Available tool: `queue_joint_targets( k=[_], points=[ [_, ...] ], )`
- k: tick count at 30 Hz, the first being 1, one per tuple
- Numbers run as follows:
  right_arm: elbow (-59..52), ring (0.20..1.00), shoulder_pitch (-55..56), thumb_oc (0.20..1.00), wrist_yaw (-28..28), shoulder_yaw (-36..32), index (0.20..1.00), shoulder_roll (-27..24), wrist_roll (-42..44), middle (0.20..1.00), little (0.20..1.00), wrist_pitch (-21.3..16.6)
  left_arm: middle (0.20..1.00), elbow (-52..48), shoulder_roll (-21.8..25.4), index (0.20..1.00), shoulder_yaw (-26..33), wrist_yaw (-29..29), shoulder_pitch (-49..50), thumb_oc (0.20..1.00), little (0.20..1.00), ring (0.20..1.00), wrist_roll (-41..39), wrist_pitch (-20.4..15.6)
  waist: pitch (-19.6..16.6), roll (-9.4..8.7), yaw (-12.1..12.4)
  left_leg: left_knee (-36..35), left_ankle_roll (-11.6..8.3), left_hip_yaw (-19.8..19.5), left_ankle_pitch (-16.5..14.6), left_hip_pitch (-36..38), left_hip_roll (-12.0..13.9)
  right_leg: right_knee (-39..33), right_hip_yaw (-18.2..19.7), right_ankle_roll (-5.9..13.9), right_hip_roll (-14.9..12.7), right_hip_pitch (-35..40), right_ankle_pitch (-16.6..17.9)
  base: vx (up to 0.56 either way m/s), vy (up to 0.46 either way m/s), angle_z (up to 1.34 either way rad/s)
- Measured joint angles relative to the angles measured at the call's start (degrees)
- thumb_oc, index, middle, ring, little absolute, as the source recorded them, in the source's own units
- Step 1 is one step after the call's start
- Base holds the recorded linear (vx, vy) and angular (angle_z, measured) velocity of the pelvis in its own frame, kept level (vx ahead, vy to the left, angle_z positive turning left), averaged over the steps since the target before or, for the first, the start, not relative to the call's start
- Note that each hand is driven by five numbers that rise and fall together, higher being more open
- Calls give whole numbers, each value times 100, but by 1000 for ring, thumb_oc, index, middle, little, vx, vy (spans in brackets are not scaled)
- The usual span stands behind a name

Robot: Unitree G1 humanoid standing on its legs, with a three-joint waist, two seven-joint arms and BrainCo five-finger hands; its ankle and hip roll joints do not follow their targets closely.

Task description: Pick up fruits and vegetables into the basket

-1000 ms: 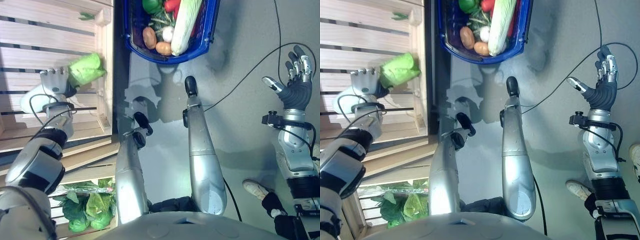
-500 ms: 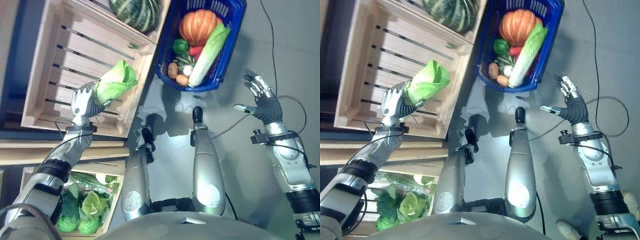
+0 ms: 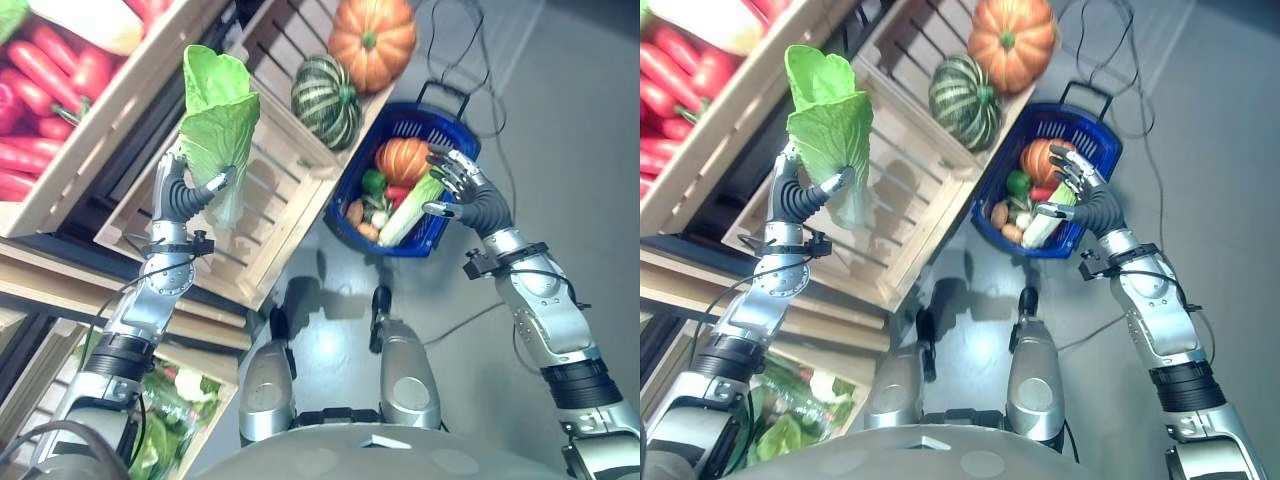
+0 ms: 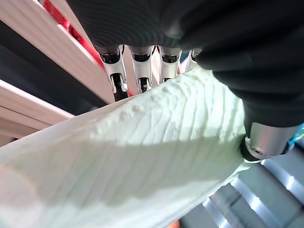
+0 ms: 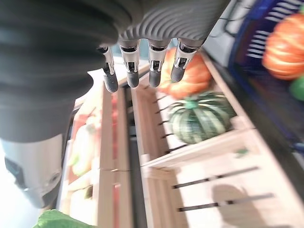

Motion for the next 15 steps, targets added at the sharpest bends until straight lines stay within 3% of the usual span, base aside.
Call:
queue_joint_targets(
  k=[6,9,15],
  points=[
    [-193,1000,-490,1000,-313,450,1000,9,-26,1000,1000,636,200,-450,-323,200,-17,-242,79,200,200,200,-420,36,-543,-33,161,-195,11,-42,14,310,31,-223,-122,33,15,400,-1,70,-43,8],
    [-196,1000,-893,1000,-445,695,1000,17,-13,1000,1000,953,200,-539,-342,200,-85,-241,34,200,200,200,-422,38,-616,-28,215,-274,3,-53,46,495,30,-293,-145,44,24,587,7,33,-15,5],
    [-212,1000,-1827,1000,-653,1493,1000,138,174,1000,1000,1652,200,-564,-360,200,-740,-371,-113,200,200,200,-403,275,-1075,-68,298,-529,27,-134,119,710,41,-560,-284,87,23,919,46,26,-1,12]
  ],
)
